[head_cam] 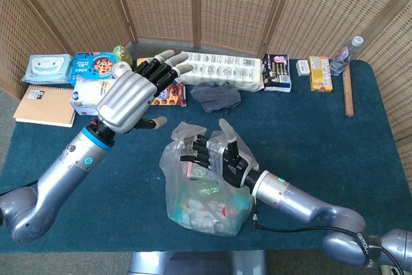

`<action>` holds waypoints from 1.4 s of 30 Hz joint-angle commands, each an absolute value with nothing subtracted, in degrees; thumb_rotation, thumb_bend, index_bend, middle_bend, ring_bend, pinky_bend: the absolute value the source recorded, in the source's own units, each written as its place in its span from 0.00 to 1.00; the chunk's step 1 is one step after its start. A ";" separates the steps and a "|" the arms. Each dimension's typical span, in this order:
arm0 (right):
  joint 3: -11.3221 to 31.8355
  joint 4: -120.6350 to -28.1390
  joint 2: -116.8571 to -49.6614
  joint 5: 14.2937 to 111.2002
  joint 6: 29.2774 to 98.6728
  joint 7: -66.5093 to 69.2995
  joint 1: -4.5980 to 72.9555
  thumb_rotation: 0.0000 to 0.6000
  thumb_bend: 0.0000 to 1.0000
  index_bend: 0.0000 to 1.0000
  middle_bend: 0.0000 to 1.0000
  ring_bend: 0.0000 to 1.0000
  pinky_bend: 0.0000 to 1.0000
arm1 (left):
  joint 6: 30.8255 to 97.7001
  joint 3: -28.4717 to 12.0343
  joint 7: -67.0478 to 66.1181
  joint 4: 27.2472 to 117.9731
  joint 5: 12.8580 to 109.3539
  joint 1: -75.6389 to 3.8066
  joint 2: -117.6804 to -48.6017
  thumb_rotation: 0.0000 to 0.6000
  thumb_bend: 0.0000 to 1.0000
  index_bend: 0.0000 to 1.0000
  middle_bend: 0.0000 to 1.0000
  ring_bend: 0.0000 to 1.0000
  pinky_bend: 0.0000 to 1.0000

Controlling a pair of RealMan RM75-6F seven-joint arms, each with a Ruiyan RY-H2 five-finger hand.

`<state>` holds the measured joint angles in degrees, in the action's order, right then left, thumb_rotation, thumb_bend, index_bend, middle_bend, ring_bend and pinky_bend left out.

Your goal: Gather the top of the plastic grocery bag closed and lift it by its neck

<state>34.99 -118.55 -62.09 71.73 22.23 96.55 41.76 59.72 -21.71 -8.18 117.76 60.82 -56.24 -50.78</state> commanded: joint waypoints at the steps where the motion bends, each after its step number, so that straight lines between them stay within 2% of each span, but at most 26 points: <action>1: 35.40 -119.51 -61.84 70.55 21.90 95.93 41.60 0.00 0.14 0.23 0.26 0.19 0.12 | 60.68 -21.74 -8.51 117.35 61.27 -55.46 -51.50 1.00 0.00 0.08 0.07 0.00 0.14; 14: 38.57 -120.10 -63.33 60.31 19.99 92.90 43.72 0.00 0.15 0.23 0.28 0.22 0.18 | 62.93 -20.90 -6.87 116.94 63.43 -51.02 -50.21 1.00 0.00 0.08 0.07 0.00 0.14; 19: 39.68 -120.37 -62.97 54.45 18.12 91.78 44.55 0.01 0.16 0.25 0.32 0.27 0.27 | 64.32 -20.38 -5.91 116.78 65.14 -48.95 -50.03 1.00 0.00 0.08 0.07 0.00 0.14; 21: 39.81 -120.49 -62.49 51.77 17.30 90.99 45.05 0.07 0.17 0.25 0.33 0.29 0.33 | 64.47 -20.00 -5.89 116.85 65.85 -48.29 -49.94 1.00 0.00 0.09 0.07 0.00 0.14; 25: 39.94 -121.13 -61.15 46.70 16.26 89.34 45.97 0.30 0.17 0.27 0.36 0.34 0.45 | 65.08 -19.65 -6.10 117.01 66.66 -47.33 -50.13 1.00 0.00 0.08 0.07 0.00 0.14; 28: 39.94 -122.11 -59.90 43.46 15.62 87.68 46.55 0.36 0.17 0.28 0.37 0.36 0.49 | 65.46 -19.63 -6.45 116.95 66.62 -46.89 -50.49 1.00 0.00 0.08 0.07 0.00 0.14; 33: 40.58 -122.88 -58.88 39.21 15.01 85.35 46.82 0.41 0.17 0.29 0.39 0.40 0.54 | 65.22 -19.47 -6.41 116.55 66.36 -46.33 -50.98 1.00 0.00 0.08 0.07 0.00 0.14; 37: 41.33 -122.83 -58.35 35.82 14.58 84.34 46.86 0.54 0.17 0.31 0.42 0.44 0.59 | 65.18 -19.45 -6.09 116.23 66.57 -45.90 -51.29 1.00 0.00 0.08 0.07 0.00 0.14; 42: 41.94 -122.42 -57.69 32.20 14.35 82.90 46.87 0.63 0.18 0.33 0.44 0.46 0.63 | 65.25 -19.36 -5.92 115.96 66.98 -45.33 -51.53 1.00 0.00 0.09 0.07 0.00 0.14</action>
<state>41.62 -122.57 -58.00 32.97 14.44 83.47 46.88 65.29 -19.39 -5.95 115.99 66.96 -45.37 -51.49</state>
